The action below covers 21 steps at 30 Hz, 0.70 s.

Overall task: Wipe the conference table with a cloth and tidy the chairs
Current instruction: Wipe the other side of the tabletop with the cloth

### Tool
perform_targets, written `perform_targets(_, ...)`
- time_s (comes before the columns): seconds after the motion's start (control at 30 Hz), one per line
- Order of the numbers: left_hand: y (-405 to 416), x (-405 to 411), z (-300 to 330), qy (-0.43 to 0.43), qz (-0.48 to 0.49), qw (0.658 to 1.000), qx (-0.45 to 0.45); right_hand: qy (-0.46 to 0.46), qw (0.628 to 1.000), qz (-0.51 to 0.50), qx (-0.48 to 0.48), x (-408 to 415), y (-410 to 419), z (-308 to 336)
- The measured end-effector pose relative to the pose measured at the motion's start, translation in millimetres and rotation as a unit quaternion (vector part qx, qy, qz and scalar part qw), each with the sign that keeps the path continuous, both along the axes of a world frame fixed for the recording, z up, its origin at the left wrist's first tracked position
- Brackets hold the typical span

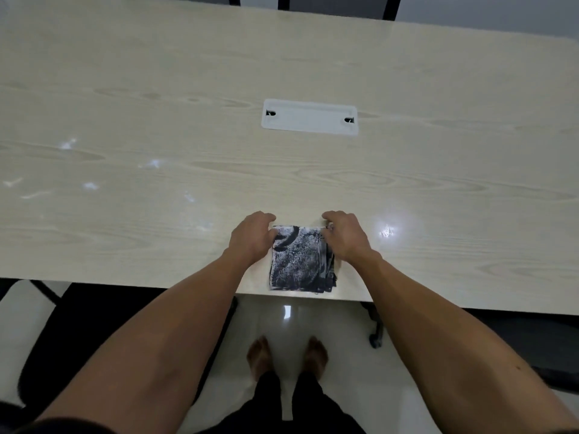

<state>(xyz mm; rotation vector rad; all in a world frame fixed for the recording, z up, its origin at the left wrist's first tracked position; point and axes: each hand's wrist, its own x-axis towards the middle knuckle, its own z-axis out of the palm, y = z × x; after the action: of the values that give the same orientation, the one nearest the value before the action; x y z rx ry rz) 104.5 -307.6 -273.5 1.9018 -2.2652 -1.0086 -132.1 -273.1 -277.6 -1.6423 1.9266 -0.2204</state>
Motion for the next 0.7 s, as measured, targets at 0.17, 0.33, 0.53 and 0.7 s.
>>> perform_targets(0.17,-11.5,-5.9,-17.8,-0.013,-0.047,0.999,0.006,0.057,0.996,0.05,0.056,-3.7,-14.3,-4.8)
perform_targets(0.33,-20.1,-12.1,-17.2,-0.011,-0.063,0.998,0.005,0.04,0.992,0.055,0.108,-5.9,-24.4,3.5)
perform_targets(0.53,-35.6,-8.4,20.8,0.077,-0.047,0.992,0.093,-0.115,0.982,0.031,0.145,-15.7,-31.0,43.7)
perform_targets(0.7,-66.6,-8.2,75.7,0.118,-0.009,0.99,0.073,-0.169,0.98,0.009,0.103,-25.6,-58.0,95.6)
